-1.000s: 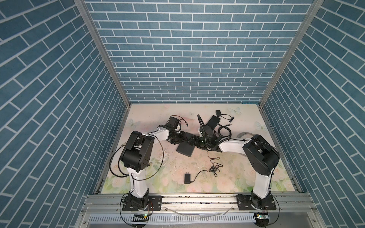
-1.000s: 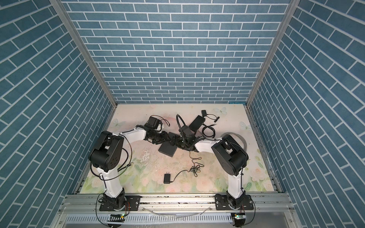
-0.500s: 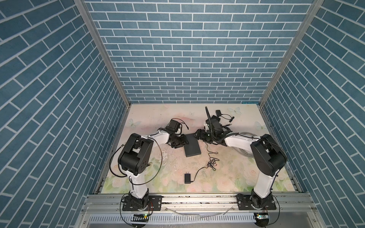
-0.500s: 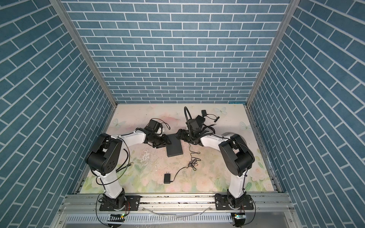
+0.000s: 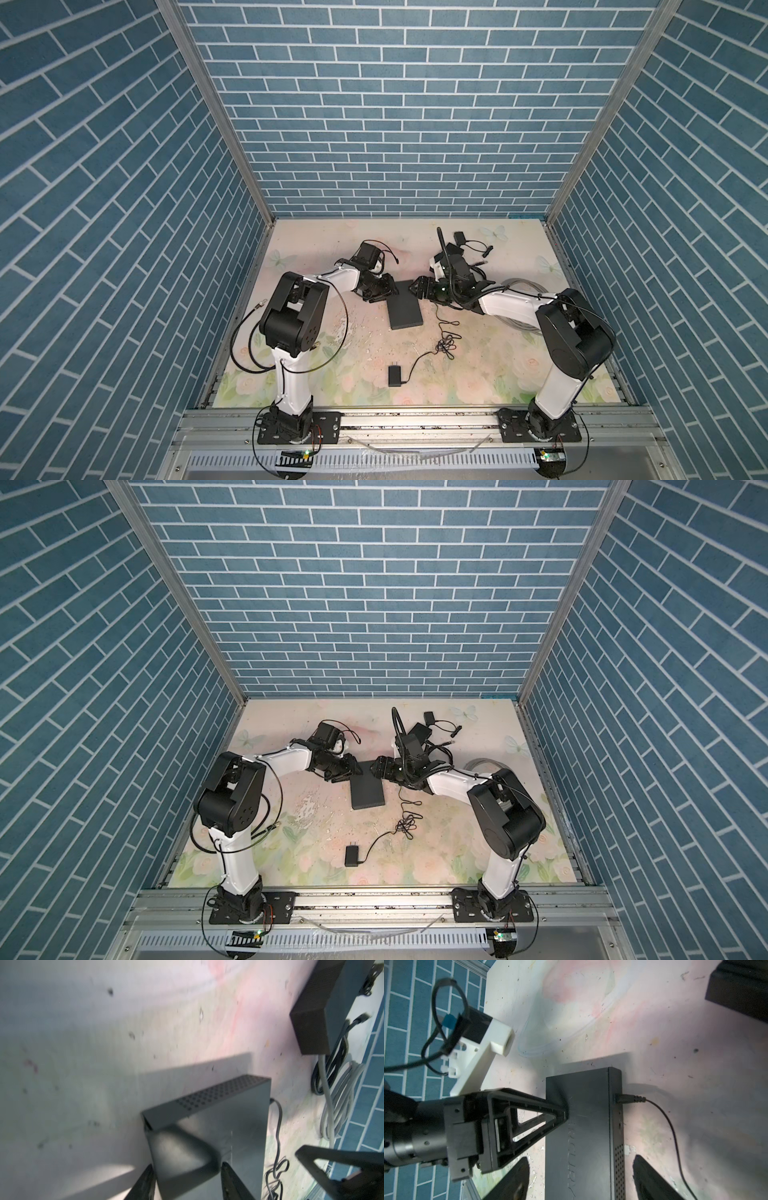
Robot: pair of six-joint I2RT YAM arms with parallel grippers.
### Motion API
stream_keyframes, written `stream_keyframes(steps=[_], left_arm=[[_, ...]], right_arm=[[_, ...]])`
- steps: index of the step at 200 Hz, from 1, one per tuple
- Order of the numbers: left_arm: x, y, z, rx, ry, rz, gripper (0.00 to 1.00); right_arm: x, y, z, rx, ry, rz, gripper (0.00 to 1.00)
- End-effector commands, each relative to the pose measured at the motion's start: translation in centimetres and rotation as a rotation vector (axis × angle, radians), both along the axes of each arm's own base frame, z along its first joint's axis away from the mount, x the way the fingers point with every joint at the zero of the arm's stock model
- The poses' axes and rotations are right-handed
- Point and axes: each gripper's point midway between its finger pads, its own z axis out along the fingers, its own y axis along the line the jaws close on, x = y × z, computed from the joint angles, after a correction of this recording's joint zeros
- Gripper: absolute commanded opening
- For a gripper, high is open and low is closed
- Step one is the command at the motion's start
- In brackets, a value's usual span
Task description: Insert the plug into the switch port
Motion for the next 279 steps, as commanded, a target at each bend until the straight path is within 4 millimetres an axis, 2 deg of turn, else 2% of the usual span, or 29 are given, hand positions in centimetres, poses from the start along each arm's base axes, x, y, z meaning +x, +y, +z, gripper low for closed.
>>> stream_keyframes(steps=[1, 26, 47, 68, 91, 112, 152, 184, 226, 238, 260, 279], left_arm=[[-1.2, 1.9, -3.2, 0.085, 0.101, 0.009, 0.52], [-1.0, 2.3, -3.1, 0.11, 0.102, 0.009, 0.53], [-1.1, 3.5, -2.8, 0.169, 0.094, 0.016, 0.54], [-1.1, 5.5, -1.8, 0.25, 0.074, 0.029, 0.54], [-1.7, 8.7, -0.4, 0.395, 0.062, 0.033, 0.54], [-3.5, 12.2, 0.7, 0.507, 0.11, 0.062, 0.54], [-9.5, 19.5, 2.4, 0.737, 0.217, 0.32, 0.56], [-12.5, 22.6, 1.8, 0.699, 0.288, 0.452, 0.54], [-15.3, 25.4, 1.9, 0.769, 0.274, 0.421, 0.55], [-16.2, 25.3, 1.3, 0.76, 0.288, 0.412, 0.55], [-16.7, 24.1, 0.3, 0.674, 0.27, 0.401, 0.57], [-16.8, 23.9, 0.6, 0.655, 0.239, 0.389, 0.6]], right_arm=[[0.3, -1.0, -0.6, -0.02, -0.02, -0.019, 0.79], [1.1, -3.1, 0.0, -0.05, -0.056, -0.054, 0.79], [1.3, -4.8, 0.2, -0.083, -0.073, -0.07, 0.79], [1.5, -6.2, 0.1, -0.115, -0.083, -0.087, 0.79], [1.5, -7.3, -0.1, -0.139, -0.089, -0.096, 0.79], [1.4, -7.7, 0.2, -0.153, -0.099, -0.093, 0.79], [1.1, -8.0, 1.4, -0.15, -0.119, -0.092, 0.78], [0.5, -7.7, 2.4, -0.127, -0.127, -0.082, 0.76], [-0.5, -8.3, 3.1, -0.196, -0.158, -0.076, 0.76], [-0.6, -8.3, 3.3, -0.196, -0.163, -0.075, 0.76], [-0.7, -8.0, 4.0, -0.192, -0.173, -0.071, 0.76], [-0.9, -7.6, 4.5, -0.195, -0.186, -0.06, 0.76]])
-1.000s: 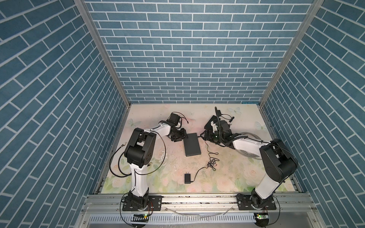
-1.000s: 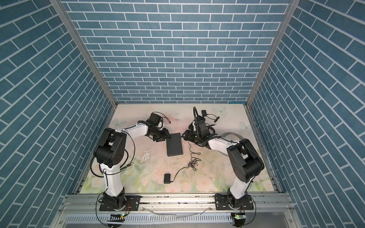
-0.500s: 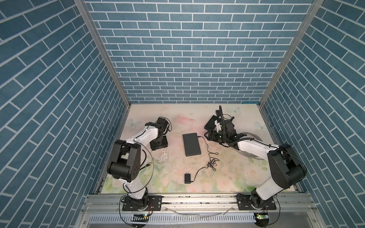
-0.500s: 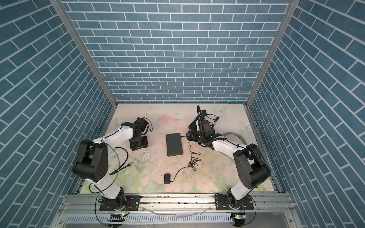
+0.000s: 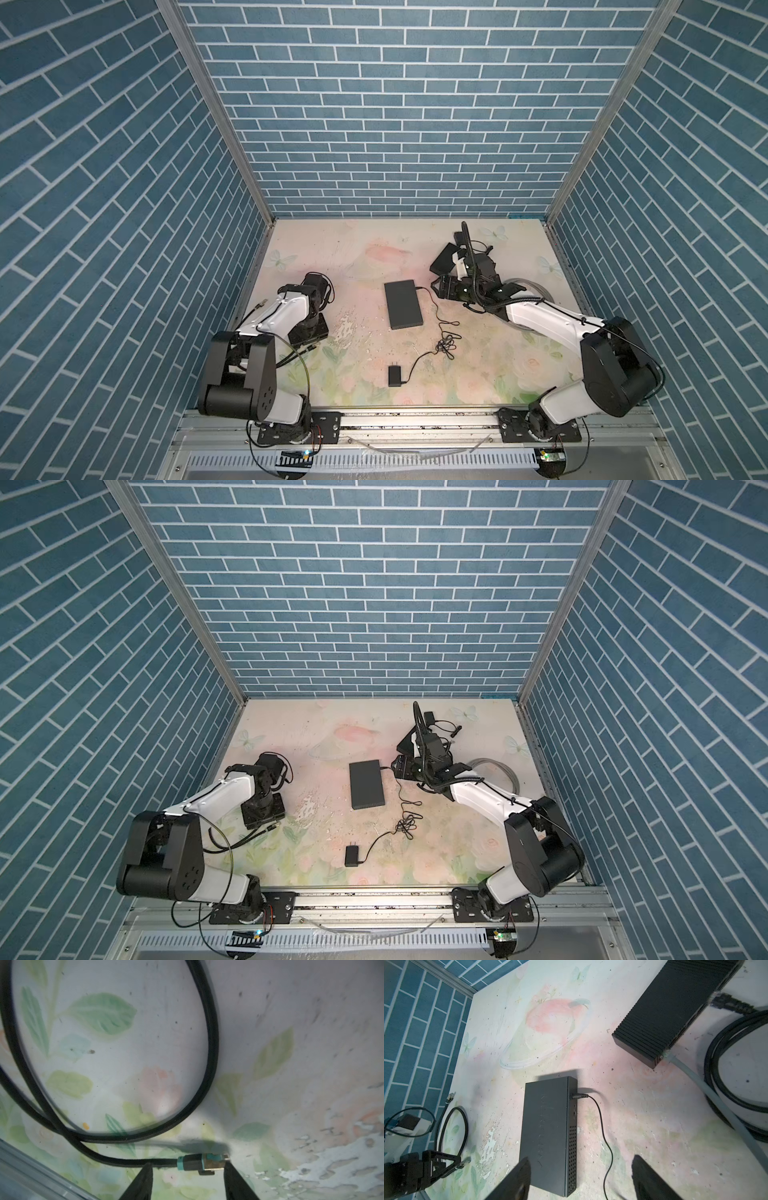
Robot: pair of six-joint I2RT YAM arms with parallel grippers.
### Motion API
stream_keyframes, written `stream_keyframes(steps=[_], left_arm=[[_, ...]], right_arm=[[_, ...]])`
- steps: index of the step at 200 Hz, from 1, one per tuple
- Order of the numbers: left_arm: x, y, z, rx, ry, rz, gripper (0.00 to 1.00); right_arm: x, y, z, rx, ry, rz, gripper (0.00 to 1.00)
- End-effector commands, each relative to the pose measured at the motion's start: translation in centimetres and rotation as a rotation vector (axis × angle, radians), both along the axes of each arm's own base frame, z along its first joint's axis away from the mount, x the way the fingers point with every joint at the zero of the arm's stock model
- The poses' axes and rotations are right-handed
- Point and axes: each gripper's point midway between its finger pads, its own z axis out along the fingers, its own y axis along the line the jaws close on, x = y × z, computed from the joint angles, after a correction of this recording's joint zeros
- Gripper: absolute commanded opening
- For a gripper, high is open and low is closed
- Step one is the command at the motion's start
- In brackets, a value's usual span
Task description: Insert the plug into the switch port
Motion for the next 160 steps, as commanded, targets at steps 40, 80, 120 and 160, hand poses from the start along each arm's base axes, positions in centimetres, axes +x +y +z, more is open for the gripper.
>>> stream_keyframes(steps=[40, 80, 120, 160], left_arm=[[0.0, -0.8, 1.8, -0.06, -0.067, -0.028, 0.53], [-1.8, 0.3, 0.4, -0.005, 0.031, 0.047, 0.2], [-2.0, 0.7, -2.2, 0.008, 0.063, 0.112, 0.27], [-1.5, 1.0, -0.8, -0.015, -0.051, 0.214, 0.45]], right_arm=[[-0.9, 0.4, 0.5, -0.043, -0.032, 0.023, 0.76], [-1.4, 1.0, 0.5, -0.03, -0.04, 0.031, 0.76], [-1.6, 0.5, 0.6, -0.037, -0.052, 0.025, 0.77], [-1.8, 0.2, 0.7, -0.047, -0.062, 0.028, 0.77]])
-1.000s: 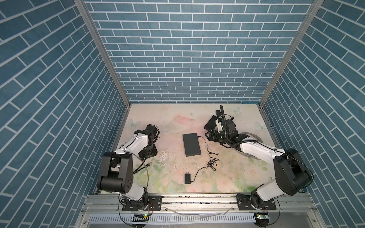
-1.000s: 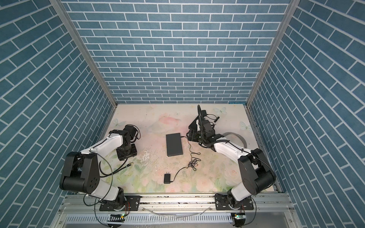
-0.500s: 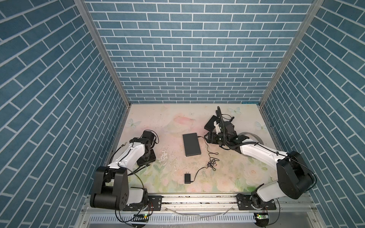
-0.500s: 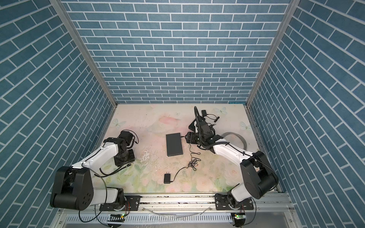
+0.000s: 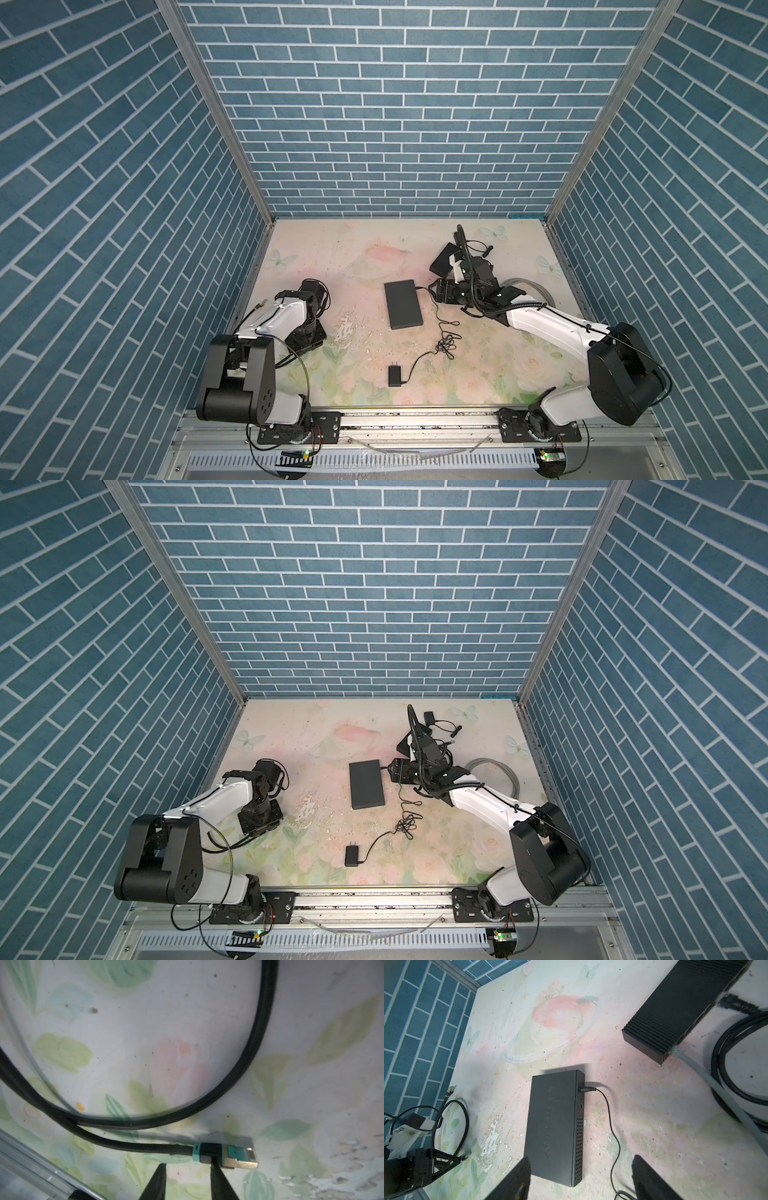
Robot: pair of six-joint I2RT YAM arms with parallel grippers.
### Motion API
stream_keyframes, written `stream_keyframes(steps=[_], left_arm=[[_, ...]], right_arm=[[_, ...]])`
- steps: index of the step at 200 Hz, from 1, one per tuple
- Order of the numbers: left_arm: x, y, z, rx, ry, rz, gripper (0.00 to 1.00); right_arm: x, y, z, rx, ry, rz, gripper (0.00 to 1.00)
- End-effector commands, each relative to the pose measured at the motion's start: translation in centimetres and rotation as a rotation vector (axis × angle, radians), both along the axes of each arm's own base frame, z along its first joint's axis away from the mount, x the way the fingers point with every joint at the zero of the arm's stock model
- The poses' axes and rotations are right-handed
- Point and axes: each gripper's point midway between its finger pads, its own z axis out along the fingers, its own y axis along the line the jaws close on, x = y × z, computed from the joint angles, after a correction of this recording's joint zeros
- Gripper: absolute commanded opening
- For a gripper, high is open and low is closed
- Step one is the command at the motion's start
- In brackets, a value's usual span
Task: Insert the plug into the switch port
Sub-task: 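Grasp the black ethernet cable near its plug with the left gripper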
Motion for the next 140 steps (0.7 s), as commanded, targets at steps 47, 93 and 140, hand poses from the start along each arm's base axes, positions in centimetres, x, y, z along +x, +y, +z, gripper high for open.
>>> stream_keyframes(steps=[47, 93, 140], left_arm=[[-0.6, 2.7, 1.4, 0.008, -0.112, 0.315, 0.55], [1.1, 2.4, -0.7, -0.056, -0.229, 0.553, 0.57], [0.9, 2.0, -3.1, -0.064, -0.182, 0.611, 0.44]], right_arm=[[0.0, 0.2, -0.3, -0.022, -0.029, 0.037, 0.77], [0.1, 0.8, -0.6, -0.013, -0.023, 0.056, 0.76], [-0.2, 0.6, -0.6, -0.015, -0.023, 0.06, 0.76]])
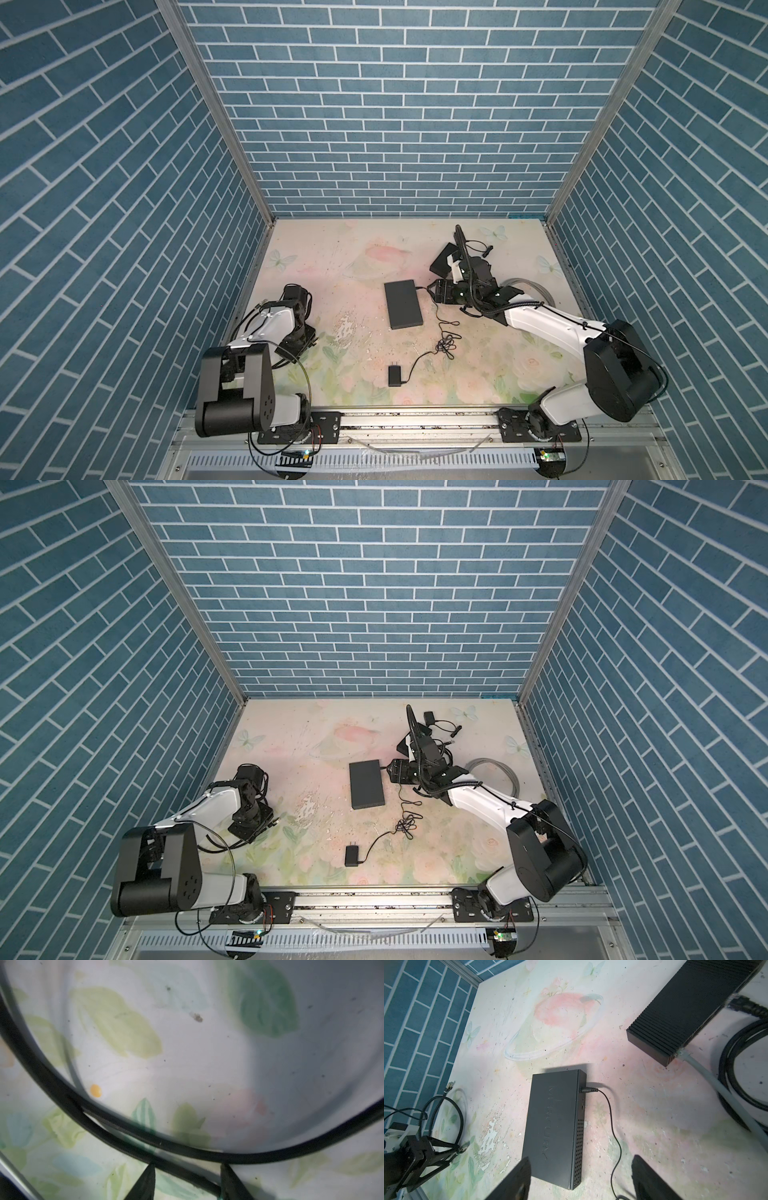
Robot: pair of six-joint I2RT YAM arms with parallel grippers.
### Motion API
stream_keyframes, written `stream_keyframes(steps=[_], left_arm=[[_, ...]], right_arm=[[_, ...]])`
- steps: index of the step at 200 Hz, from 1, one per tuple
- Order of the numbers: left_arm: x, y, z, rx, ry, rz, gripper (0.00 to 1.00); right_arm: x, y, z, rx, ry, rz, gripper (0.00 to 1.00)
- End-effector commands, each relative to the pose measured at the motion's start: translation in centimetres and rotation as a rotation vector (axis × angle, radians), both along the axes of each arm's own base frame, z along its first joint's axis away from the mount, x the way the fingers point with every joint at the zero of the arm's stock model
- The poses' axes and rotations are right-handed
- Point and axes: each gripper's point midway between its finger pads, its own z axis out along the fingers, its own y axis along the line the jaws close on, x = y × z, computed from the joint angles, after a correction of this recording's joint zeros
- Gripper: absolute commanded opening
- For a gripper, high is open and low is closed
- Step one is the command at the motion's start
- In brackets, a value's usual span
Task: Insert the plug into the switch port
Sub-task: 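Grasp the black ethernet cable near its plug with the left gripper, then lift the ethernet plug and carry it toward the grey switch with the left gripper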
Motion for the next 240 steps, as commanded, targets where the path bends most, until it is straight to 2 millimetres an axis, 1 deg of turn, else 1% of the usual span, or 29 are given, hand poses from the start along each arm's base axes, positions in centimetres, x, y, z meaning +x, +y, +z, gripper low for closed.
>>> stream_keyframes(steps=[1, 11, 30, 52, 64, 77, 82, 84, 87, 105, 123, 135, 150, 164, 181, 188, 200, 207, 213, 221, 226, 234, 240], left_arm=[[0.6, -0.6, -1.8, -0.042, -0.041, 0.075, 0.44], [0.4, -0.9, -2.3, -0.054, -0.041, 0.075, 0.4], [0.8, -1.2, -2.2, -0.055, -0.043, 0.057, 0.34], [2.0, -2.3, -2.2, -0.086, -0.067, 0.027, 0.29], [3.1, -3.4, -2.1, -0.098, -0.077, -0.015, 0.29], [4.4, -5.0, -2.1, -0.116, -0.084, -0.062, 0.29], [4.4, -5.7, -2.4, -0.124, -0.075, -0.073, 0.29], [5.1, -6.0, -2.1, -0.129, -0.09, -0.081, 0.28], [5.6, -6.5, -2.1, -0.134, -0.094, -0.088, 0.29], [7.3, -8.8, -2.0, -0.155, -0.106, -0.128, 0.29], [9.0, -10.7, -1.4, -0.161, -0.119, -0.171, 0.29], [9.9, -11.5, -0.9, -0.162, -0.127, -0.193, 0.3], [10.8, -11.8, 0.1, -0.149, -0.136, -0.229, 0.31], [11.5, -11.4, 1.7, -0.112, -0.137, -0.291, 0.34], [12.7, -10.7, 4.5, -0.039, -0.152, -0.456, 0.37], [13.3, -10.8, 5.7, -0.025, -0.17, -0.539, 0.39], [14.8, -11.3, 7.7, -0.028, -0.204, -0.728, 0.43], [15.5, -12.1, 8.7, -0.049, -0.21, -0.869, 0.44], [16.0, -13.0, 9.5, -0.074, -0.202, -1.037, 0.45], [15.8, -13.9, 10.3, -0.098, -0.151, -1.258, 0.45], [15.2, -14.3, 10.5, -0.116, -0.112, -1.382, 0.47], [14.3, -14.0, 10.3, -0.122, -0.036, -1.538, 0.49], [14.2, -13.4, 10.1, -0.086, 0.0, -1.63, 0.49]], right_arm=[[-0.3, 0.1, -0.2, -0.012, -0.018, 0.027, 0.76], [-0.4, 0.0, -0.2, -0.015, -0.018, 0.027, 0.76], [-0.3, 0.1, -0.3, -0.02, -0.015, 0.034, 0.76], [-0.1, 0.4, -0.2, -0.022, -0.015, 0.042, 0.76], [0.0, 0.4, 0.0, -0.021, -0.02, 0.042, 0.76], [0.1, 0.4, 0.1, -0.023, -0.022, 0.039, 0.76], [0.1, 0.3, 0.1, -0.025, -0.023, 0.037, 0.76], [0.1, 0.3, 0.0, -0.027, -0.022, 0.037, 0.76], [0.1, 0.3, 0.1, -0.027, -0.022, 0.036, 0.76], [-0.1, 0.1, -0.1, -0.034, -0.017, 0.034, 0.76], [-0.2, -0.2, -0.2, -0.042, -0.014, 0.029, 0.76], [-0.2, -0.3, -0.2, -0.047, -0.016, 0.025, 0.76], [-0.2, -0.4, -0.1, -0.05, -0.015, 0.021, 0.76], [-0.3, -0.5, -0.1, -0.052, -0.015, 0.022, 0.76], [-0.4, -0.6, 0.0, -0.053, -0.019, 0.021, 0.76], [-0.4, -0.7, 0.1, -0.055, -0.021, 0.02, 0.76], [-0.4, -0.8, 0.1, -0.058, -0.023, 0.021, 0.76], [-0.5, -0.7, 0.2, -0.06, -0.026, 0.027, 0.76], [-0.5, -0.8, 0.2, -0.063, -0.029, 0.031, 0.76], [-0.6, -0.7, 0.4, -0.062, -0.035, 0.041, 0.76], [-0.7, -0.6, 0.5, -0.061, -0.037, 0.047, 0.76], [-0.8, -0.6, 0.6, -0.06, -0.042, 0.053, 0.75], [-0.8, -0.7, 0.7, -0.061, -0.046, 0.055, 0.76]])
